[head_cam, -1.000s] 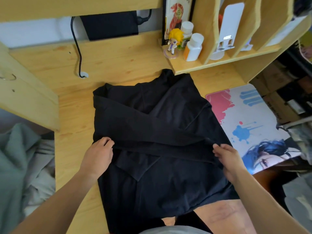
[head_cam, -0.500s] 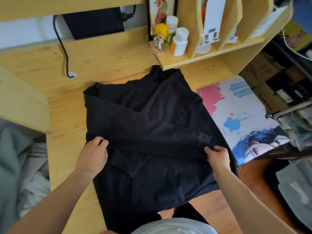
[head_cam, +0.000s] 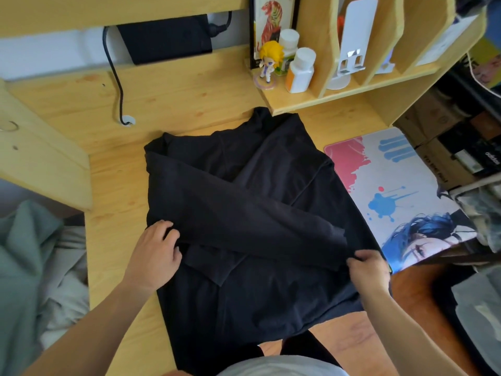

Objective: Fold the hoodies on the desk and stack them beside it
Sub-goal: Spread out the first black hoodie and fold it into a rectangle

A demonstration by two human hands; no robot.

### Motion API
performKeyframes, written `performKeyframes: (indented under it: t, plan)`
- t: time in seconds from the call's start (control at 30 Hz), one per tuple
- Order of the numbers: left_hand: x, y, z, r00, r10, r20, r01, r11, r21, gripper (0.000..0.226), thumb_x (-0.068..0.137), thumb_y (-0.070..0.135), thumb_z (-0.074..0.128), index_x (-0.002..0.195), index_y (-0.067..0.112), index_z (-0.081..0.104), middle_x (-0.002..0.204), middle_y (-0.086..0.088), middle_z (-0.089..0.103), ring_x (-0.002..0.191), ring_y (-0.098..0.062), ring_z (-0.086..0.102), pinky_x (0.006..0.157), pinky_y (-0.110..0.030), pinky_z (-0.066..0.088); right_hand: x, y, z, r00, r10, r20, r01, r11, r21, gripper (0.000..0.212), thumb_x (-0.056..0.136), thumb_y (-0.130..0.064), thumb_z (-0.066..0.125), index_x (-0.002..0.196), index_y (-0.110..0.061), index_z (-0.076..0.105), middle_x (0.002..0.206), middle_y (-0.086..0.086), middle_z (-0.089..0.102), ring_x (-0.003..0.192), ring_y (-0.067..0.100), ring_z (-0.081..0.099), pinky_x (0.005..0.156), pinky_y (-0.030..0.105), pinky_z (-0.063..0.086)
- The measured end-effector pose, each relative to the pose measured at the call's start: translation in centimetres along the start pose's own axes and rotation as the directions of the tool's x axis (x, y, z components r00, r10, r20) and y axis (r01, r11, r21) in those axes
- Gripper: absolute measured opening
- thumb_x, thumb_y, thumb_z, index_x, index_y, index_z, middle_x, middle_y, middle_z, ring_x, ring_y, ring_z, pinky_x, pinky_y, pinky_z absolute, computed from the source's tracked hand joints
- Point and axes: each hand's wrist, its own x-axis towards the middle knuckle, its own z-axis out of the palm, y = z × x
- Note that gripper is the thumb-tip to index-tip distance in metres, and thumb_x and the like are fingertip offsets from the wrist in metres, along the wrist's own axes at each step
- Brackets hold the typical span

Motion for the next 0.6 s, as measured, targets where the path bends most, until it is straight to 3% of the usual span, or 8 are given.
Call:
performKeyframes:
  t: [0.07, 0.1, 0.17, 0.27, 0.33, 0.43, 0.5, 0.6]
  plan:
    - [0.0, 0.7, -0.3, 0.998, 0.025, -0.054, -0.026, 0.999, -0.03, 0.026, 0.089, 0.024, 0.066, 0.109, 0.009, 0.074, 0.127, -0.009, 0.061, 0.12, -0.03, 0.059, 0.101, -0.046, 0.051, -0.4, -1.6, 1.5, 0.942, -0.295, -0.16, 0.289, 0.956, -0.056, 0.031, 0.088, -0.013, 0.066, 0.119, -0.011, 0.063, 0.125, 0.019, 0.055, 0.118, 0.041, 0.05, 0.106, 0.047, 0.038]
    - [0.1, 1.0, -0.5, 0.996, 0.031, -0.081, -0.035, 0.999, -0.039, 0.033, 0.093, 0.031, 0.057, 0.113, 0.01, 0.074, 0.128, -0.007, 0.062, 0.121, -0.028, 0.058, 0.102, -0.045, 0.05, -1.2, -3.2, 2.8, 0.846, -0.507, -0.165, 0.499, 0.862, -0.088, 0.033, 0.088, -0.011, 0.067, 0.12, -0.008, 0.062, 0.126, 0.019, 0.055, 0.118, 0.041, 0.049, 0.105, 0.046, 0.038]
    - [1.3, 2.5, -0.9, 0.995, 0.026, -0.094, -0.031, 0.998, -0.047, 0.047, 0.1, 0.039, 0.042, 0.131, 0.015, 0.067, 0.141, -0.007, 0.056, 0.132, -0.026, 0.052, 0.109, -0.044, 0.046, -3.3, -5.8, 6.0, 0.571, -0.82, -0.034, 0.803, 0.567, -0.184, 0.042, 0.092, -0.015, 0.067, 0.132, -0.006, 0.058, 0.139, 0.017, 0.051, 0.128, 0.036, 0.046, 0.11, 0.044, 0.037]
    - [3.4, 3.5, -0.3, 0.994, -0.113, 0.007, 0.113, 0.994, 0.004, 0.054, 0.109, 0.045, 0.028, 0.159, 0.026, 0.033, 0.165, -0.011, 0.028, 0.153, -0.033, 0.024, 0.122, -0.049, 0.03, -4.3, -8.7, 10.1, 0.211, -0.924, 0.319, 0.946, 0.112, -0.303, 0.055, 0.106, -0.038, 0.045, 0.156, -0.018, 0.034, 0.165, 0.01, 0.023, 0.153, 0.032, 0.016, 0.124, 0.047, 0.018]
    - [3.8, 2.9, 0.7, 0.962, -0.227, 0.154, 0.222, 0.974, 0.05, 0.062, 0.106, 0.055, 0.013, 0.163, 0.033, 0.007, 0.171, -0.011, 0.005, 0.157, -0.034, 0.004, 0.127, -0.049, 0.015, -1.9, -9.3, 11.7, 0.216, -0.847, 0.485, 0.91, -0.005, -0.415, 0.061, 0.106, -0.051, 0.022, 0.16, -0.024, 0.017, 0.169, 0.005, 0.006, 0.156, 0.032, 0.002, 0.126, 0.05, 0.01]
    - [3.5, 2.4, 1.7, 0.908, -0.296, 0.296, 0.277, 0.955, 0.107, 0.068, 0.099, 0.066, -0.003, 0.16, 0.037, -0.013, 0.17, -0.01, -0.01, 0.157, -0.031, -0.009, 0.128, -0.048, 0.005, 2.5, -8.5, 12.1, 0.434, -0.743, 0.51, 0.839, 0.126, -0.529, 0.073, 0.098, -0.062, 0.002, 0.162, -0.028, 0.001, 0.169, -0.001, -0.008, 0.156, 0.03, -0.005, 0.125, 0.05, 0.005]
    - [4.6, 2.5, 0.9, 0.916, -0.308, 0.256, 0.297, 0.951, 0.082, 0.069, 0.1, 0.066, 0.014, 0.162, 0.036, 0.01, 0.169, -0.014, 0.011, 0.155, -0.034, 0.011, 0.124, -0.048, 0.017, 3.5, -7.9, 12.0, 0.443, -0.741, 0.505, 0.827, 0.12, -0.549, 0.074, 0.098, -0.064, 0.005, 0.162, -0.026, 0.003, 0.17, 0.0, -0.003, 0.156, 0.028, -0.004, 0.125, 0.049, 0.005]
    - [8.3, 1.3, -0.9, 0.953, -0.301, -0.026, 0.3, 0.954, -0.028, 0.055, 0.102, 0.049, 0.035, 0.146, 0.019, 0.05, 0.147, -0.014, 0.049, 0.136, -0.033, 0.043, 0.11, -0.047, 0.04, 2.9, -8.7, 12.2, 0.396, -0.802, 0.448, 0.832, 0.107, -0.544, 0.071, 0.1, -0.06, 0.021, 0.159, -0.021, 0.025, 0.167, 0.006, 0.018, 0.154, 0.03, 0.013, 0.126, 0.051, 0.011]
